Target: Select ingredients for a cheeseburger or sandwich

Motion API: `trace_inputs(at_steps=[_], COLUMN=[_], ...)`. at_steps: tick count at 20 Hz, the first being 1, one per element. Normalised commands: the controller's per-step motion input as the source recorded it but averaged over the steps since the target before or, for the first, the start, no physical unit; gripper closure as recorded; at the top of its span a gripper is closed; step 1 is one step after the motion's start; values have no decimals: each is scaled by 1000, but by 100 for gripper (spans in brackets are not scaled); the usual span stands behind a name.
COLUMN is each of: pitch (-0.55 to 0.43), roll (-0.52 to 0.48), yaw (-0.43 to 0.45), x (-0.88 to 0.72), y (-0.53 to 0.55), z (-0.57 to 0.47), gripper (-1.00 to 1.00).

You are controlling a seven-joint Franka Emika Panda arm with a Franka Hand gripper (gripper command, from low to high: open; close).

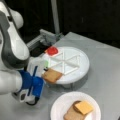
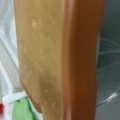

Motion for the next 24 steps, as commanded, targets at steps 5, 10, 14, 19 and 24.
trace_inputs(at_steps=[5, 10, 14, 19, 24], pitch=[-36, -45, -44, -36, -32], roll=[256, 253, 211, 193, 176], yaw=[111, 106, 90, 76, 66], x=[266, 263, 275, 289, 302], y=[-140, -193, -162, -128, -175], z=[-48, -46, -56, -57, -64], gripper=[-100, -100, 100, 100, 100])
